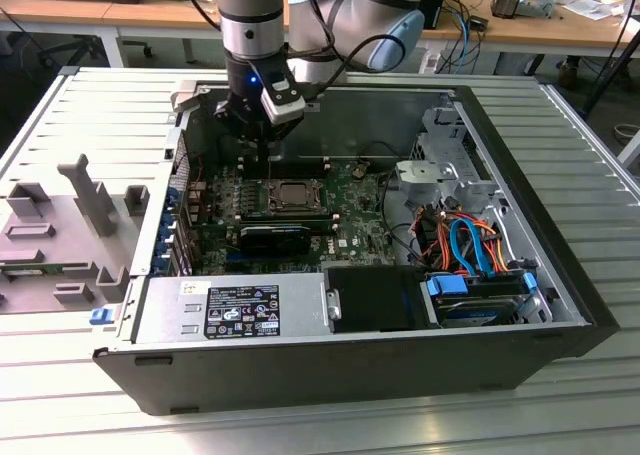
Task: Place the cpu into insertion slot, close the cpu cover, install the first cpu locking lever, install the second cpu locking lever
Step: 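Install the first cpu locking lever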
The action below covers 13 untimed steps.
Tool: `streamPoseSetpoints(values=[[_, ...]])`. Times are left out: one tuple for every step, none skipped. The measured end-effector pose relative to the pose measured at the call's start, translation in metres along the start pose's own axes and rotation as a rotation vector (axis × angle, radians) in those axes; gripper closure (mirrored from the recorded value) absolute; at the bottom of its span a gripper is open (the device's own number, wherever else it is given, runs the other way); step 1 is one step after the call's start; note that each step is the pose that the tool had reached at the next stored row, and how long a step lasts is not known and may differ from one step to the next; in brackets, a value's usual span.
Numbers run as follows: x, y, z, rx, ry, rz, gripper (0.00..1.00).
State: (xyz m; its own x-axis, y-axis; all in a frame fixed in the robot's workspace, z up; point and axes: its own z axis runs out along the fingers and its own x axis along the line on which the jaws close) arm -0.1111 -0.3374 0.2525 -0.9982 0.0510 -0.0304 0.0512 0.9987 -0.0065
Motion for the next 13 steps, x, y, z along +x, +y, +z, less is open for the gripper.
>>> streamPoseSetpoints(values=[[-0.0020, 0.0001, 0.0001, 0.0000, 0.0013, 0.000, 0.89], [-0.0031, 0.0002, 0.0002, 0.0000, 0.0019, 0.000, 0.89], [-0.0036, 0.0002, 0.0001, 0.0001, 0.0021, 0.000, 0.89], [-0.0036, 0.0001, 0.0001, 0.0001, 0.0022, 0.000, 0.89], [-0.0038, 0.0002, 0.0001, 0.0002, 0.0023, 0.000, 0.89], [-0.0040, 0.0002, 0.0002, 0.0001, 0.0022, 0.000, 0.89], [-0.0040, 0.0002, 0.0003, 0.0001, 0.0022, 0.000, 0.89], [-0.0040, 0.0003, 0.0010, 0.0014, 0.0021, 0.000, 0.89], [-0.0040, 0.0002, 0.0029, 0.0057, 0.0020, -0.001, 0.89], [-0.0040, 0.0003, 0.0042, 0.0068, 0.0019, -0.001, 0.89], [-0.0039, 0.0003, 0.0052, 0.0073, 0.0017, -0.003, 0.89], [-0.0039, 0.0003, 0.0055, 0.0082, 0.0017, -0.010, 0.89], [-0.0039, 0.0003, 0.0058, 0.0089, 0.0016, -0.019, 0.89]])
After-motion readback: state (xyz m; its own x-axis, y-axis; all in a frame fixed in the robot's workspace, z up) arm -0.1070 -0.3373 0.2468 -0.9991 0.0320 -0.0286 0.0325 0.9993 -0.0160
